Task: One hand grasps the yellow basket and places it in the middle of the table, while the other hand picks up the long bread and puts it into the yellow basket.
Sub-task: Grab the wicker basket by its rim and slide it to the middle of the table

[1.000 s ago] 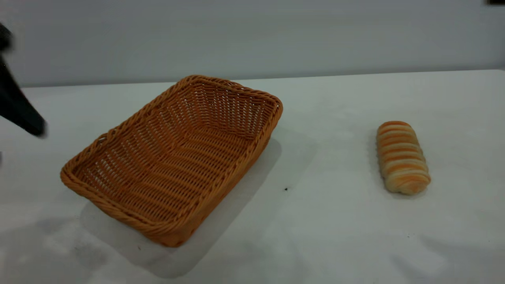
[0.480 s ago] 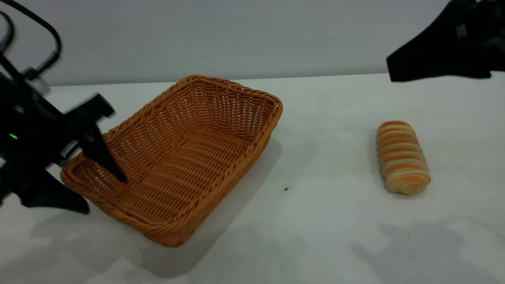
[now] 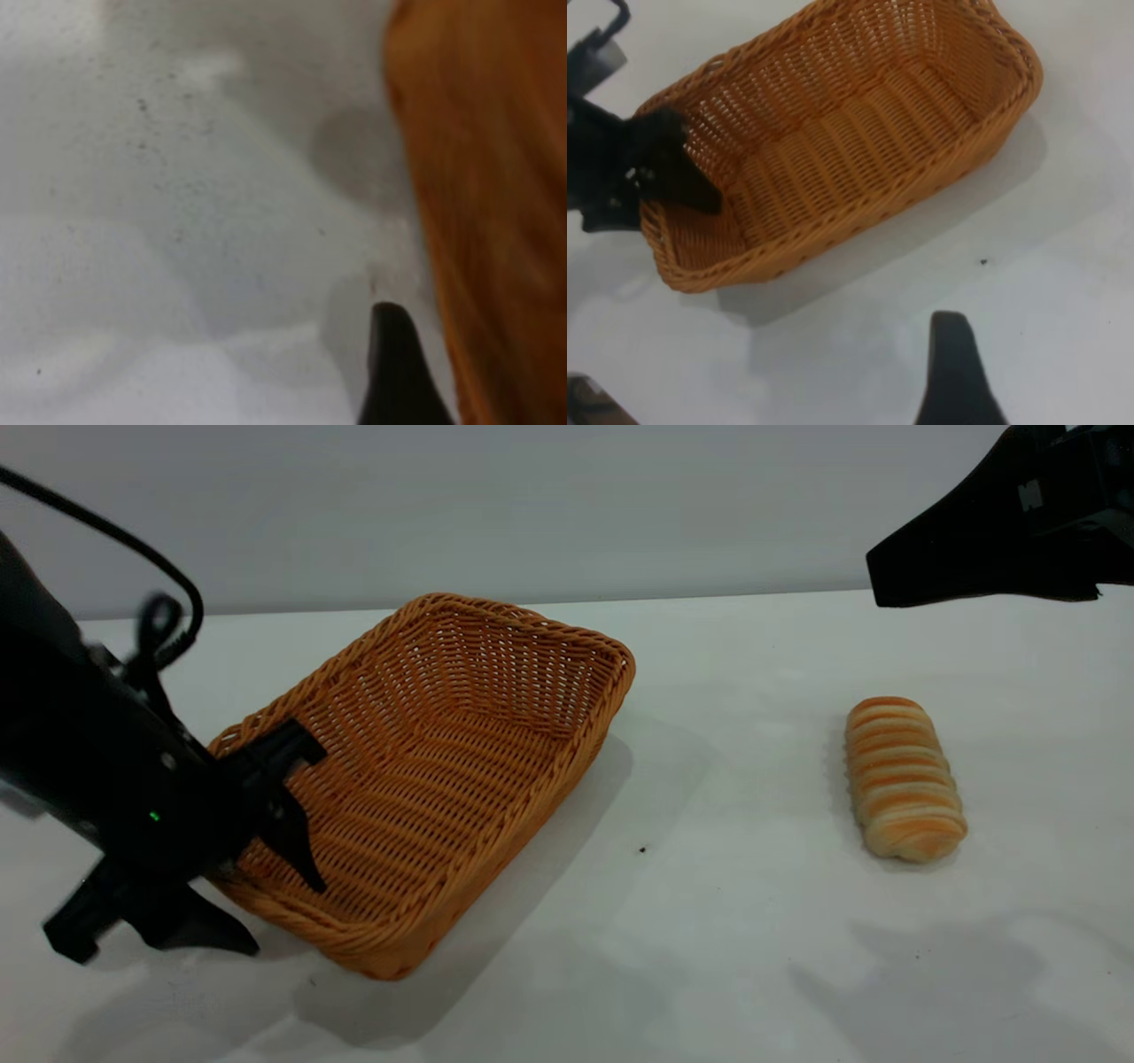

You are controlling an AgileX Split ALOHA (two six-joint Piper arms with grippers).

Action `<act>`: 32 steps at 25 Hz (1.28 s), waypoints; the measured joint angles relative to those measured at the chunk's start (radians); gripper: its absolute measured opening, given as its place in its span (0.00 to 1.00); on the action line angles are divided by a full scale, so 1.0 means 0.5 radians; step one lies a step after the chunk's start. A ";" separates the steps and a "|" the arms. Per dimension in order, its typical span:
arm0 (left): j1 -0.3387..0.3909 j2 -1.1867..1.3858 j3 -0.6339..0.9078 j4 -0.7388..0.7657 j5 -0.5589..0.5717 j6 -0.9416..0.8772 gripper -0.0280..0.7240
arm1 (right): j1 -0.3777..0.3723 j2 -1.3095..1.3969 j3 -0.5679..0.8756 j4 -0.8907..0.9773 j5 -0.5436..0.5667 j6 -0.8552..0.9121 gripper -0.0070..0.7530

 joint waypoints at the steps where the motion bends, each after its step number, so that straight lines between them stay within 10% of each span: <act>1: -0.003 0.020 0.000 -0.019 -0.011 -0.042 0.63 | 0.000 0.000 0.000 0.000 -0.004 0.000 0.73; 6: -0.003 0.042 -0.007 -0.079 -0.058 -0.134 0.17 | 0.000 0.000 0.000 0.004 -0.052 0.007 0.73; 22: 0.146 0.111 -0.812 0.640 0.768 0.761 0.17 | -0.002 0.476 -0.191 -0.146 -0.330 0.259 0.73; 32: 0.146 0.628 -1.380 0.809 1.137 0.827 0.17 | -0.332 1.086 -0.640 -0.144 -0.390 0.253 0.72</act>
